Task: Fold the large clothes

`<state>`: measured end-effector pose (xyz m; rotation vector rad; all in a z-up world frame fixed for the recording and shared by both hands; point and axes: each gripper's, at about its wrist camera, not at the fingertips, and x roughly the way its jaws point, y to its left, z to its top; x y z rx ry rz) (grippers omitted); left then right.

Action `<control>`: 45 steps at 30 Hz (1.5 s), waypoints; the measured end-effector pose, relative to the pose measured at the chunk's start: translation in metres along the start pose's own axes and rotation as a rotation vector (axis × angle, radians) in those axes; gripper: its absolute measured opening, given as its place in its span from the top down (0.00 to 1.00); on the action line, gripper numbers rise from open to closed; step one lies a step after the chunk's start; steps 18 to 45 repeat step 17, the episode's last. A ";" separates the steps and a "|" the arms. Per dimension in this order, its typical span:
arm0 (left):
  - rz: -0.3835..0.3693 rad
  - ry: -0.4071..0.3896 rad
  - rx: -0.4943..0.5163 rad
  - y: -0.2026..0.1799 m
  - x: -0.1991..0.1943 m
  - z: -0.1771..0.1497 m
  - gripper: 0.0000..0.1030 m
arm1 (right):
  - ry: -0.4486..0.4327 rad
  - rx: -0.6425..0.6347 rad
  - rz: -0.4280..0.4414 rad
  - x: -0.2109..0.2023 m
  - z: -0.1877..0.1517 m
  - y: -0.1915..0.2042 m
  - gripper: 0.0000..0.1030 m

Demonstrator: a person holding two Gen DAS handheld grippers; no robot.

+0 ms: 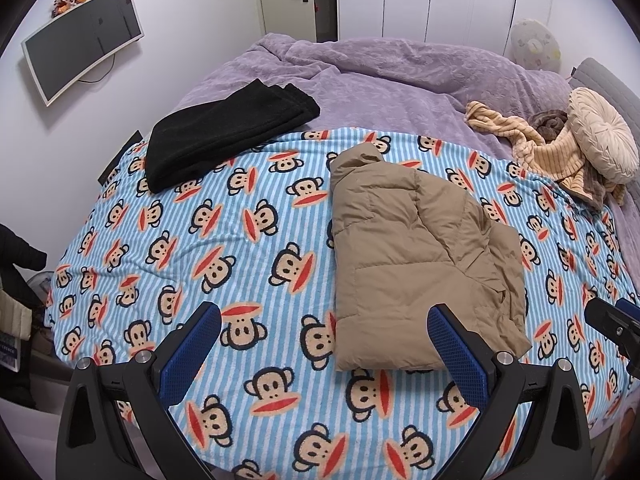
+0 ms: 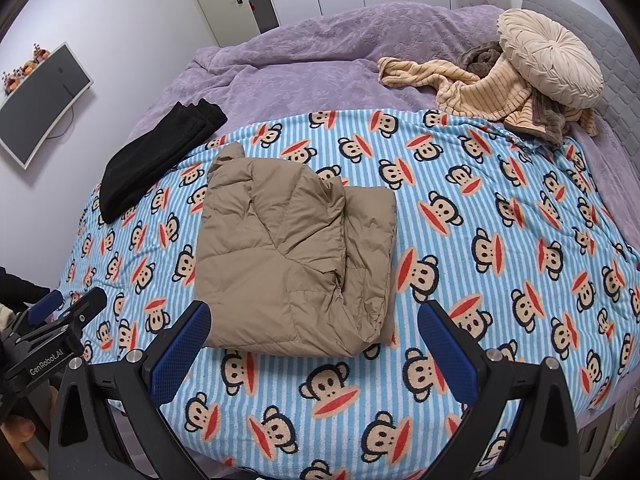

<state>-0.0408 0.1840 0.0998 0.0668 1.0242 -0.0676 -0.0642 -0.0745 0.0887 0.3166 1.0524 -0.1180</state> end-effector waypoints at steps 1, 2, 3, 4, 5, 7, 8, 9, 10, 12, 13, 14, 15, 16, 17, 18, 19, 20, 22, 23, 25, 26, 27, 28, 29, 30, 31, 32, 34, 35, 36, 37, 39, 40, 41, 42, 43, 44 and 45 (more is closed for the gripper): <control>0.000 0.000 -0.001 0.000 0.000 0.000 0.00 | 0.001 0.000 0.000 0.000 0.000 0.000 0.00; 0.000 0.000 -0.001 0.000 0.000 0.000 0.00 | 0.001 -0.001 0.000 0.000 -0.001 0.000 0.00; -0.001 0.001 -0.002 0.001 0.000 0.000 0.00 | 0.002 -0.001 0.000 0.000 -0.001 0.000 0.00; -0.002 0.001 -0.002 0.000 0.000 0.000 0.00 | 0.001 0.001 0.000 0.000 -0.001 0.000 0.00; -0.002 0.001 -0.003 0.001 0.000 0.000 0.00 | 0.002 0.001 0.000 0.000 -0.001 0.000 0.00; -0.003 0.001 -0.002 0.000 0.001 0.000 0.00 | 0.002 0.001 -0.001 0.000 0.000 0.000 0.00; -0.003 0.001 -0.002 0.001 0.001 0.000 0.00 | 0.003 0.001 -0.001 0.000 0.000 0.000 0.00; -0.004 -0.001 0.000 0.001 0.001 0.000 0.00 | 0.003 0.002 0.000 0.000 -0.001 0.000 0.00; -0.005 -0.003 0.003 0.001 0.000 0.000 0.00 | 0.003 0.002 0.000 0.000 -0.001 0.001 0.00; -0.005 -0.011 0.010 0.000 -0.001 0.000 0.00 | 0.004 0.001 0.000 0.000 -0.001 0.000 0.00; -0.005 -0.013 0.012 -0.002 -0.001 -0.001 0.00 | 0.004 0.002 -0.001 0.000 -0.002 0.001 0.00; -0.008 -0.014 0.014 -0.002 -0.001 -0.001 0.00 | 0.004 0.002 0.000 0.000 -0.002 0.001 0.00; -0.011 -0.013 0.015 -0.003 -0.001 -0.001 0.00 | 0.004 0.002 0.000 0.000 -0.002 0.001 0.00; -0.013 -0.014 0.016 -0.004 -0.001 -0.001 0.00 | 0.004 0.001 0.000 0.000 -0.002 0.001 0.00; -0.011 -0.014 0.016 -0.006 -0.002 -0.002 0.00 | 0.004 0.000 0.000 0.000 -0.001 0.001 0.00; -0.011 -0.014 0.016 -0.006 -0.002 -0.002 0.00 | 0.004 0.000 0.000 0.000 -0.001 0.001 0.00; -0.011 -0.014 0.016 -0.006 -0.002 -0.002 0.00 | 0.004 0.000 0.000 0.000 -0.001 0.001 0.00; -0.011 -0.014 0.016 -0.006 -0.002 -0.002 0.00 | 0.004 0.000 0.000 0.000 -0.001 0.001 0.00; -0.011 -0.014 0.016 -0.006 -0.002 -0.002 0.00 | 0.004 0.000 0.000 0.000 -0.001 0.001 0.00; -0.011 -0.014 0.016 -0.006 -0.002 -0.002 0.00 | 0.004 0.000 0.000 0.000 -0.001 0.001 0.00; -0.011 -0.014 0.016 -0.006 -0.002 -0.002 0.00 | 0.004 0.000 0.000 0.000 -0.001 0.001 0.00; -0.011 -0.014 0.016 -0.006 -0.002 -0.002 0.00 | 0.004 0.000 0.000 0.000 -0.001 0.001 0.00; -0.011 -0.014 0.016 -0.006 -0.002 -0.002 0.00 | 0.004 0.000 0.000 0.000 -0.001 0.001 0.00; -0.011 -0.014 0.016 -0.006 -0.002 -0.002 0.00 | 0.004 0.000 0.000 0.000 -0.001 0.001 0.00; -0.011 -0.014 0.016 -0.006 -0.002 -0.002 0.00 | 0.004 0.000 0.000 0.000 -0.001 0.001 0.00; -0.011 -0.014 0.016 -0.006 -0.002 -0.002 0.00 | 0.004 0.000 0.000 0.000 -0.001 0.001 0.00; -0.011 -0.014 0.016 -0.006 -0.002 -0.002 0.00 | 0.004 0.000 0.000 0.000 -0.001 0.001 0.00; -0.011 -0.014 0.016 -0.006 -0.002 -0.002 0.00 | 0.004 0.000 0.000 0.000 -0.001 0.001 0.00; -0.011 -0.014 0.016 -0.006 -0.002 -0.002 0.00 | 0.004 0.000 0.000 0.000 -0.001 0.001 0.00; -0.011 -0.014 0.016 -0.006 -0.002 -0.002 0.00 | 0.004 0.000 0.000 0.000 -0.001 0.001 0.00; -0.011 -0.014 0.016 -0.006 -0.002 -0.002 0.00 | 0.004 0.000 0.000 0.000 -0.001 0.001 0.00; -0.011 -0.014 0.016 -0.006 -0.002 -0.002 0.00 | 0.004 0.000 0.000 0.000 -0.001 0.001 0.00; -0.011 -0.014 0.016 -0.006 -0.002 -0.002 0.00 | 0.004 0.000 0.000 0.000 -0.001 0.001 0.00; -0.011 -0.014 0.016 -0.006 -0.002 -0.002 0.00 | 0.004 0.000 0.000 0.000 -0.001 0.001 0.00; -0.011 -0.014 0.016 -0.006 -0.002 -0.002 0.00 | 0.004 0.000 0.000 0.000 -0.001 0.001 0.00; -0.011 -0.014 0.016 -0.006 -0.002 -0.002 0.00 | 0.004 0.000 0.000 0.000 -0.001 0.001 0.00; -0.011 -0.014 0.016 -0.006 -0.002 -0.002 0.00 | 0.004 0.000 0.000 0.000 -0.001 0.001 0.00; -0.011 -0.014 0.016 -0.006 -0.002 -0.002 0.00 | 0.004 0.000 0.000 0.000 -0.001 0.001 0.00; -0.011 -0.014 0.016 -0.006 -0.002 -0.002 0.00 | 0.004 0.000 0.000 0.000 -0.001 0.001 0.00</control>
